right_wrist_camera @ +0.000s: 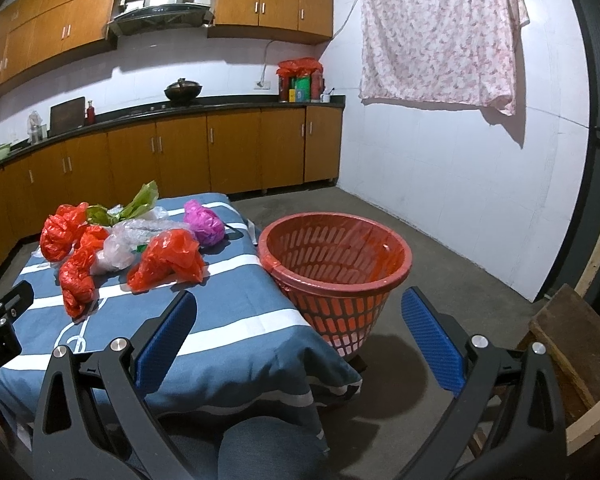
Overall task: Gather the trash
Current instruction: 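Grasp a red bag with the left tool while the right tool grasps another red bag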
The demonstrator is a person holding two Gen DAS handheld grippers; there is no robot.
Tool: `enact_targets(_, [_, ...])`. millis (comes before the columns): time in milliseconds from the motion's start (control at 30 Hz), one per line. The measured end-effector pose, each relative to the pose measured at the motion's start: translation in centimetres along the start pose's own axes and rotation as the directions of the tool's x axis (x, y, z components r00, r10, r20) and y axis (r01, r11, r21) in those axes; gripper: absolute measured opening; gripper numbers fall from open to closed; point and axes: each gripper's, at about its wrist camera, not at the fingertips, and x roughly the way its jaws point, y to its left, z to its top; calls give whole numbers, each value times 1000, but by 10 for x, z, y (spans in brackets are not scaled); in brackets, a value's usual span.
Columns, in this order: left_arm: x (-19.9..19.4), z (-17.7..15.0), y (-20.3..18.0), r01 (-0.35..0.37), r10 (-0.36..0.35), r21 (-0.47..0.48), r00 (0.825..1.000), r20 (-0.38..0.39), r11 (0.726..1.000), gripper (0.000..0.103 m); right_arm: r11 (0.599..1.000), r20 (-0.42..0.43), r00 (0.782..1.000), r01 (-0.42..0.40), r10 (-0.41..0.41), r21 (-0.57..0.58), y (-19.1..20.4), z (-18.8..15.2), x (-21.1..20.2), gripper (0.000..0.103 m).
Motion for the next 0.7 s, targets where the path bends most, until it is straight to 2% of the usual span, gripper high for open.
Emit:
enact_targets(233, [30,-3,36,-34,30,-69,998,-57,997,99,997,-35,997,-72,73,15,9,5,25,101])
enact_targets(467, [66,8,55,-80,74,-81,994,-76,993,99,993,-82,990,-118,118,-3,37,13,66,101])
enact_targets(700, [121,32,60,-53,40,-109,992,-122,993,99,983,-106,981,-172,164,-69,76,22,105,100])
